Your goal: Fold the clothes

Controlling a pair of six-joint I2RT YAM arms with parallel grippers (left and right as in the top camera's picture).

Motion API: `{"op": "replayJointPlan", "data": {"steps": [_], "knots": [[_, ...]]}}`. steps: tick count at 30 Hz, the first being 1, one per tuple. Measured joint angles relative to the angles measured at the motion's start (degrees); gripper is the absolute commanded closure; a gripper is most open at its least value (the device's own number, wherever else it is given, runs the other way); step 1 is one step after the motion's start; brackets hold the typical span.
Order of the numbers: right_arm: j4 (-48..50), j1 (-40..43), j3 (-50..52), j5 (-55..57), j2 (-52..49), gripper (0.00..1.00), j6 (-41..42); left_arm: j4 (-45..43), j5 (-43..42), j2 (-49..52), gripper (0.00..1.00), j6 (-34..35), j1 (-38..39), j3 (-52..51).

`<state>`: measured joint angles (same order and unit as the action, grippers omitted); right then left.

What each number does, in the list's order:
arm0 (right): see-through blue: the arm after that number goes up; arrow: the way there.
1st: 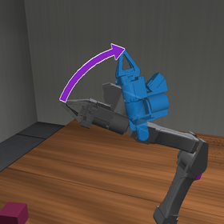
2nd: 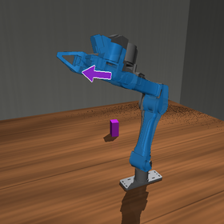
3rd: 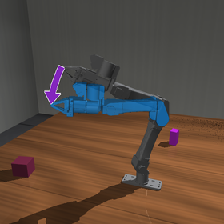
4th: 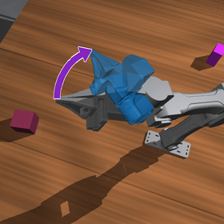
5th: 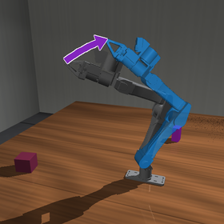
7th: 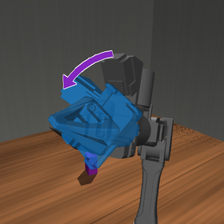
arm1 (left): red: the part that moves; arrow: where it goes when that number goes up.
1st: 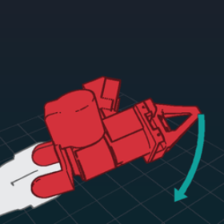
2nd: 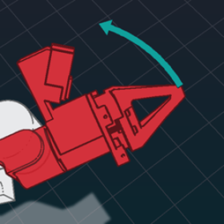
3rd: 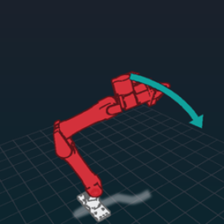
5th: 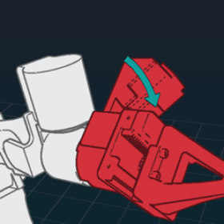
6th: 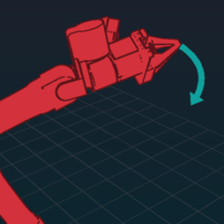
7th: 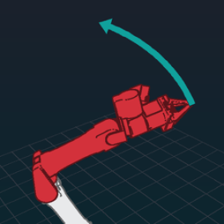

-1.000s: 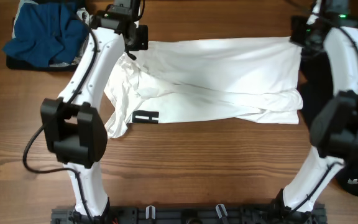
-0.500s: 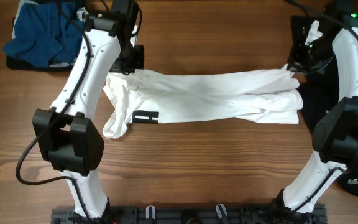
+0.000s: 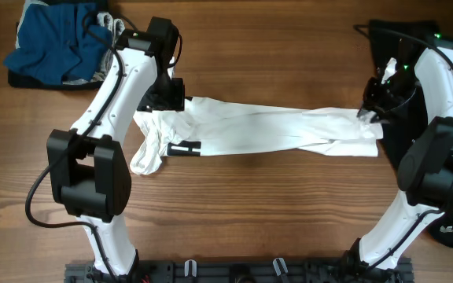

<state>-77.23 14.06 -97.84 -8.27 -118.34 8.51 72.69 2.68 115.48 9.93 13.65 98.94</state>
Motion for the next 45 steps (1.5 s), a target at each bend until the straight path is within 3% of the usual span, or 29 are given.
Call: {"op": "replayJointPlan", "data": {"steps": [3,10,18,25,45], "knots": [[0.22,0.42,0.00,0.09,0.00,0.07,-2.32,-0.72,0.07,0.00,0.17,-0.02,-0.04,0.00],[4.26,0.46,2.54,0.24,0.02,0.04,-6.97,-3.98,-0.02,0.00,0.12,0.26,-2.71,-0.09],[14.10,0.46,16.41,1.49,0.02,0.21,-8.79,-5.90,-2.89,0.00,0.12,0.50,-10.56,-0.11],[20.85,0.17,20.46,6.43,1.92,0.36,-4.72,-6.32,-3.43,0.00,0.11,0.50,-11.89,-0.11],[23.54,-0.31,20.98,6.58,2.89,0.28,-4.48,-6.08,-3.67,0.00,0.09,0.68,-11.89,-0.11]]}}
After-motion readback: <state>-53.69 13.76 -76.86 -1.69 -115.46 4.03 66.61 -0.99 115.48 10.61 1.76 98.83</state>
